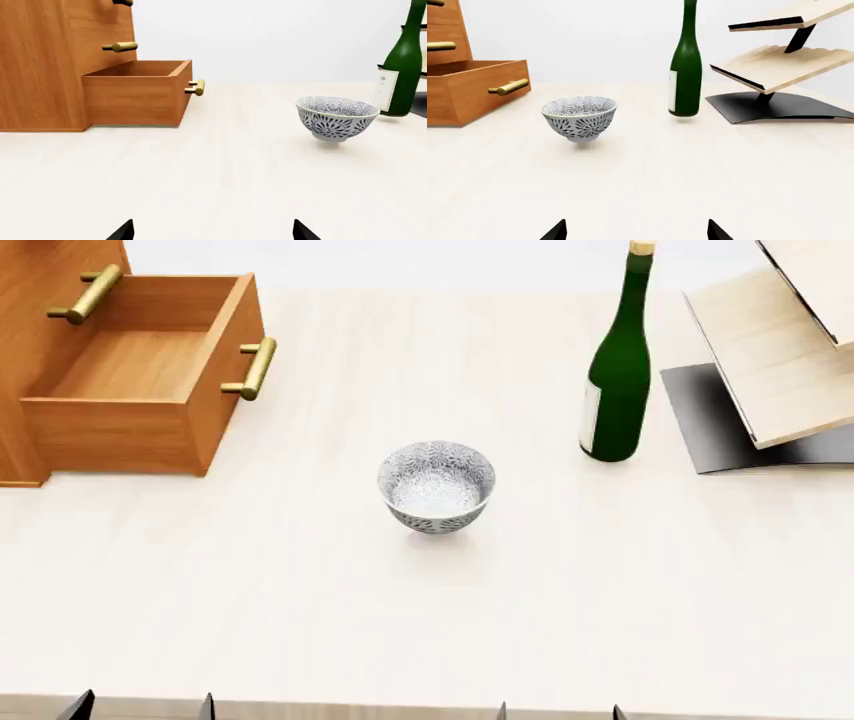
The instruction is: Close the bottom drawer of the cabinet.
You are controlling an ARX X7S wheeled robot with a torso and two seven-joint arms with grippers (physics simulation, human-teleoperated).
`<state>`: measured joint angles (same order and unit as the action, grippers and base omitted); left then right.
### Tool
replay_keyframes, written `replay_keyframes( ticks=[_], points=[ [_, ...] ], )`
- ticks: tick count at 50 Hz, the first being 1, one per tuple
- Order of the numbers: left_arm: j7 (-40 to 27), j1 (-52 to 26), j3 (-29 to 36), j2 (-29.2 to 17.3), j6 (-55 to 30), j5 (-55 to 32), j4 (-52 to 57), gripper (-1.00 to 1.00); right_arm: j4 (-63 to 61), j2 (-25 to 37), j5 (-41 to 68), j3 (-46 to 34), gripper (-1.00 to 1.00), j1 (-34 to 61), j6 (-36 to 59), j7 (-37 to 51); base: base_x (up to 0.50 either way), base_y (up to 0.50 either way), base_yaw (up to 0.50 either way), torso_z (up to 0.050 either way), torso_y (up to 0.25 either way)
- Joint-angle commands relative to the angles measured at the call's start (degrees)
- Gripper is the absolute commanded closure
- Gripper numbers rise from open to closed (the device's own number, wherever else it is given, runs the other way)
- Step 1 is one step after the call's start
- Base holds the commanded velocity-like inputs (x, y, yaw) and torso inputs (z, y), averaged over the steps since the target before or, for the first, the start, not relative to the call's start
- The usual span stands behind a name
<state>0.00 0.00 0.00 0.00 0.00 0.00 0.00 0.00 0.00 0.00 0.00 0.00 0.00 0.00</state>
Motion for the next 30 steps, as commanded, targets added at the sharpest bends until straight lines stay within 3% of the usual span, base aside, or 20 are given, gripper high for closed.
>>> replay_keyframes(
  ticks=[1,30],
  points=[
    [-0.86,0.18,1.05,-0.89,0.13,-1.19,0.40,-1.00,0.07,0.82,1.26,-0.90,-1.00,-0.07,-1.05,1.21,0.00,0.00,0.00,0.000,0.000],
    [-3.22,0.09,4.79,-4.95,2.18,-4.58,-0.13,-1.00,-1.24,4.77,3.85,-5.04,-1.00,1.73,2.69,5.04,0.00,0.00,0.00,0.000,0.000]
  ],
)
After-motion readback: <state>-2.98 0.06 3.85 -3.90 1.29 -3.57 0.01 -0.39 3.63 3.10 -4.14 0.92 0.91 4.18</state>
